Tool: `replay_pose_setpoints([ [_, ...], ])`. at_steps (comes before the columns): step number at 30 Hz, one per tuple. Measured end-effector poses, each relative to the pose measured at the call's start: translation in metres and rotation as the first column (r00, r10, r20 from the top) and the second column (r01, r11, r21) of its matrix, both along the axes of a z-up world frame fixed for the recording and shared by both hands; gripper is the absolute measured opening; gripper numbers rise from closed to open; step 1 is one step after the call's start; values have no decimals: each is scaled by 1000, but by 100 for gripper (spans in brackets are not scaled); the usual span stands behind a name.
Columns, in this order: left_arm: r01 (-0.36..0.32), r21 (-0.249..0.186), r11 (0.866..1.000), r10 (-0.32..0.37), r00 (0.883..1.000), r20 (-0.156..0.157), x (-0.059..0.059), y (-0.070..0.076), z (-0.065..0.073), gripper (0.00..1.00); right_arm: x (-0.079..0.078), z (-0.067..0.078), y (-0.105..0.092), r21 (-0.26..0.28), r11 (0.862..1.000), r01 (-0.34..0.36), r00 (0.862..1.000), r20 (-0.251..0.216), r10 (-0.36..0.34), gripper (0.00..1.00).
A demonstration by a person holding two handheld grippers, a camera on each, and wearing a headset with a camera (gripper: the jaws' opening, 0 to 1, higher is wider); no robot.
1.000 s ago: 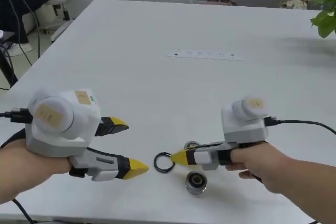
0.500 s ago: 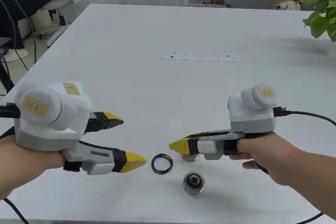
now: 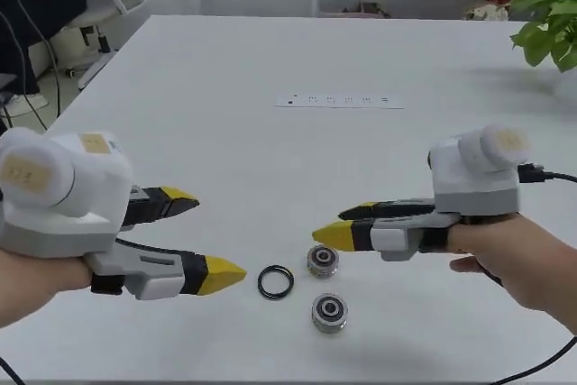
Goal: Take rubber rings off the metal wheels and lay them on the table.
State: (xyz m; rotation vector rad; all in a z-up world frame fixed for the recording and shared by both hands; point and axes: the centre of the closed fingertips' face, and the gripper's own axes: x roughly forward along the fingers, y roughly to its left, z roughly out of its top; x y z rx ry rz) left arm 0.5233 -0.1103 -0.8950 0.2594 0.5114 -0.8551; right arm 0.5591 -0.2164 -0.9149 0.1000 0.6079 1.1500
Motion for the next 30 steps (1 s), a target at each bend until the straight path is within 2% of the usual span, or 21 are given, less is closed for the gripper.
replay_pose_setpoints([
  [4, -12, -17, 1000, 12, 1000, 6, -2, 0, 5, 69, -6, 10, -10, -18, 1000, 2, 999, 55, -1, 50],
  [8, -21, -24, 999, 22, 1000, 16, -5, 1, 10, 70, -14, 16, -21, -33, 999, 8, 996, 89, -5, 55],
  [14, -32, -31, 999, 32, 999, 19, -9, 3, 13, 71, -26, 21, -41, -35, 999, 36, 993, 113, -32, 63],
  [19, -34, -36, 999, 35, 999, 12, -18, 2, 11, 72, -34, 23, -53, -66, 997, 51, 986, 163, -40, 66],
  [22, -28, -16, 999, 29, 999, 21, -22, 2, 11, 73, -37, 25, -57, -73, 996, 55, 983, 179, -41, 68],
  [25, -34, -26, 999, 35, 999, 25, -24, 3, 14, 73, -42, 28, -63, -74, 995, 62, 979, 197, -46, 70],
  [30, -40, -30, 999, 40, 999, 24, -27, 3, 14, 74, -51, 20, -74, -122, 990, 64, 972, 231, -35, 73],
])
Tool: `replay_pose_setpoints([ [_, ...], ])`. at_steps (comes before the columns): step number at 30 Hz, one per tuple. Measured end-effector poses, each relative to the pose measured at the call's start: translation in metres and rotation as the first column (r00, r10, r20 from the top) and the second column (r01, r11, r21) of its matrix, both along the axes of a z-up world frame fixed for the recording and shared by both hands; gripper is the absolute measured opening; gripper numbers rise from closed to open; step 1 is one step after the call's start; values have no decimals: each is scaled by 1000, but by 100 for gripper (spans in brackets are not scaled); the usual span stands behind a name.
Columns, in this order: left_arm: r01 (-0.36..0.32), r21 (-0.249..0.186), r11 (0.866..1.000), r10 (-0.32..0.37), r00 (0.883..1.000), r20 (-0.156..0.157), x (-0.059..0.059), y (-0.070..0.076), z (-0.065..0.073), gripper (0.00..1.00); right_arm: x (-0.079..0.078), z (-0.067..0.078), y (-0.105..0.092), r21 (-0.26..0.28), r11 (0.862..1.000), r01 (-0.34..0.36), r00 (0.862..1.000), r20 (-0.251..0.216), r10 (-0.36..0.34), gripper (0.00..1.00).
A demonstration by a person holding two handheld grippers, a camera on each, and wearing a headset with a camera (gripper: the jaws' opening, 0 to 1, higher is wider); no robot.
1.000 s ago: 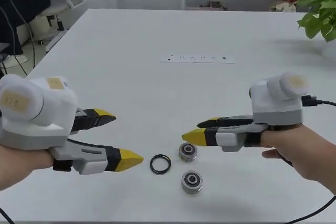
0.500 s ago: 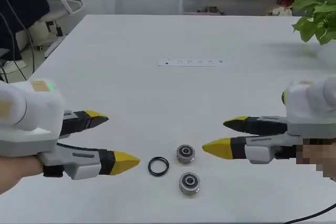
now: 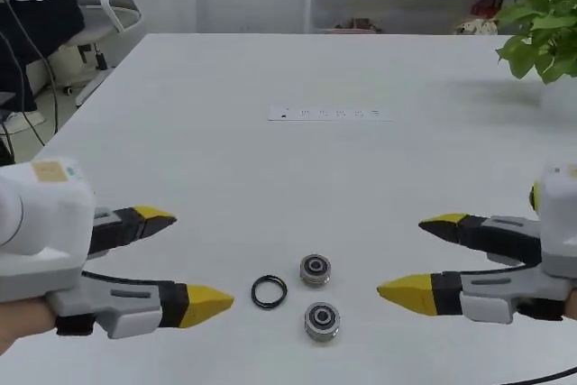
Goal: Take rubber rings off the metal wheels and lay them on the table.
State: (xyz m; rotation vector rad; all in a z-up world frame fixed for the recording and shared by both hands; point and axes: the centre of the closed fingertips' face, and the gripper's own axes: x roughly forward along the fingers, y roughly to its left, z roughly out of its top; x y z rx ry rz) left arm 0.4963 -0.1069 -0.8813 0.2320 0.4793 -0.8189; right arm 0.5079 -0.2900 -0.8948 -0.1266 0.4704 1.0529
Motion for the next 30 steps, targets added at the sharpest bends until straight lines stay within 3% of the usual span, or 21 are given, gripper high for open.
replay_pose_setpoints([
  [7, 0, -16, 1000, 0, 1000, 2, -5, -3, 2, 76, -10, -7, -13, 5, 1000, 29, 999, -14, -29, 75],
  [14, 3, -14, 1000, -3, 1000, 2, -10, -4, -1, 77, -20, -12, -18, -29, 999, 37, 999, 14, -37, 79],
  [30, -7, -16, 1000, 7, 1000, -11, -15, -2, -8, 77, -24, -17, -23, -30, 998, 60, 998, 10, -60, 80],
])
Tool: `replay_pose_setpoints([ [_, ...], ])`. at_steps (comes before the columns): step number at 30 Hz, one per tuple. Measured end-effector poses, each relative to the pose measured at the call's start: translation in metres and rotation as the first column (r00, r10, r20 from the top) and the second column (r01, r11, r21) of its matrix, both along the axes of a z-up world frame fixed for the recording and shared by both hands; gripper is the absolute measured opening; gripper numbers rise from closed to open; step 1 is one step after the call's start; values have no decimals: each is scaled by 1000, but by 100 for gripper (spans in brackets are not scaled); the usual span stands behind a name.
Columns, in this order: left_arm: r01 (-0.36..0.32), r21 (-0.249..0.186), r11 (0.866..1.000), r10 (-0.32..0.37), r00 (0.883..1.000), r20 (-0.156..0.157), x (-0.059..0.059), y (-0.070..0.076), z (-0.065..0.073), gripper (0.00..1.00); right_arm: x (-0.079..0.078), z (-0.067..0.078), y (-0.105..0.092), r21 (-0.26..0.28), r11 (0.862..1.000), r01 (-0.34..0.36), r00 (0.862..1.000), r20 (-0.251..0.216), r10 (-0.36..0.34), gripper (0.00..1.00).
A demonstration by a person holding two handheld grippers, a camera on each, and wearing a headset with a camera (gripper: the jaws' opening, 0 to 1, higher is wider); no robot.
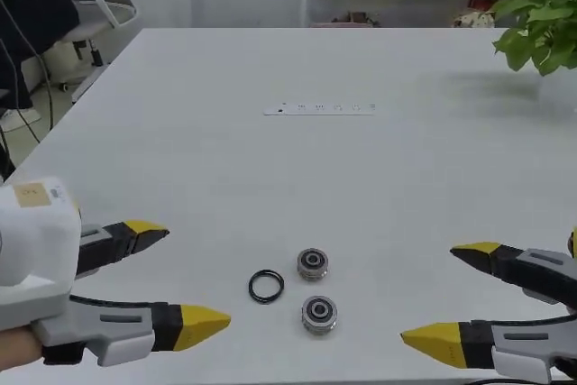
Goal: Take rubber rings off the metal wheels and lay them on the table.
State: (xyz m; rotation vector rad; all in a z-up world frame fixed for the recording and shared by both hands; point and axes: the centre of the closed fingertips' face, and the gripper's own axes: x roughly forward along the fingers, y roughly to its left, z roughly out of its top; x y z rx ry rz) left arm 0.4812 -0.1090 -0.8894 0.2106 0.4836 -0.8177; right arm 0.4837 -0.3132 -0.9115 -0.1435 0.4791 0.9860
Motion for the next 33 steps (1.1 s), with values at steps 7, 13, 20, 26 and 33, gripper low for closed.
replay_pose_setpoints([
  [7, -1, 5, 1000, 1, 1000, -1, -1, 0, -1, 77, 1, -1, 0, -8, 1000, -3, 1000, 5, 3, 81],
  [13, -5, 7, 1000, 5, 1000, -1, 0, 1, -1, 77, 3, -2, -2, -8, 1000, 2, 1000, 1, -2, 82],
  [20, -4, 8, 1000, 4, 1000, -1, 0, 1, -2, 77, 2, -4, -1, -13, 1000, -2, 1000, 0, 2, 82],
  [26, -2, 14, 1000, 2, 1000, -5, 0, 1, -4, 77, 2, -6, -3, -23, 1000, -3, 1000, 0, 3, 83],
  [33, -4, 16, 1000, 5, 1000, -9, 0, 2, -6, 77, 3, -7, -4, -32, 999, -3, 1000, 1, 3, 84],
])
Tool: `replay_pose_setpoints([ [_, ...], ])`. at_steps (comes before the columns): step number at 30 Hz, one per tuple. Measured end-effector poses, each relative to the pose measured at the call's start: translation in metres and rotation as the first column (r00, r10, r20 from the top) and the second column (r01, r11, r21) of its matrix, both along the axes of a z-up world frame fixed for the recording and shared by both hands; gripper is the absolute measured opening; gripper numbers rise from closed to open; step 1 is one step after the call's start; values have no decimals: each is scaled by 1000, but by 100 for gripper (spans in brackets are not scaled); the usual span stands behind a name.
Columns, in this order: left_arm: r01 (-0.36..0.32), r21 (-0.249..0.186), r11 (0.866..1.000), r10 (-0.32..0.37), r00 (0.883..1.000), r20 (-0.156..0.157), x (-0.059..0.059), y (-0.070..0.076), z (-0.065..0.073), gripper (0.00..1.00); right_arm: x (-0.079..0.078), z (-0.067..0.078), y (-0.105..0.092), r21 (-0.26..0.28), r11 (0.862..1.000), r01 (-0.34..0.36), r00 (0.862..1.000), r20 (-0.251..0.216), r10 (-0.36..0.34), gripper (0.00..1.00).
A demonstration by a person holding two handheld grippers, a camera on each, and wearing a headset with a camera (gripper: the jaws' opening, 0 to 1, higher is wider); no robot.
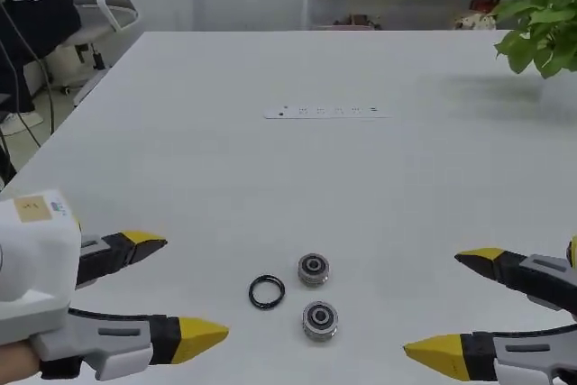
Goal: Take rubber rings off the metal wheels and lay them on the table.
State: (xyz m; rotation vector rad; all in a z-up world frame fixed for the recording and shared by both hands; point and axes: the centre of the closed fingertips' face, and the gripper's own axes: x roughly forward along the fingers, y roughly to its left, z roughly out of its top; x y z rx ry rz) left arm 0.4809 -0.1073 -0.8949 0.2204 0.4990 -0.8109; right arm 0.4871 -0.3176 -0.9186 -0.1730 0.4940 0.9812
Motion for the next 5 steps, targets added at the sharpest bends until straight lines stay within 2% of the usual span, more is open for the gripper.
replay_pose_setpoints([
  [5, -1, 0, 1000, 1, 1000, -2, 0, 0, -1, 77, 1, -1, 1, -3, 1000, -2, 1000, -1, 2, 84],
])
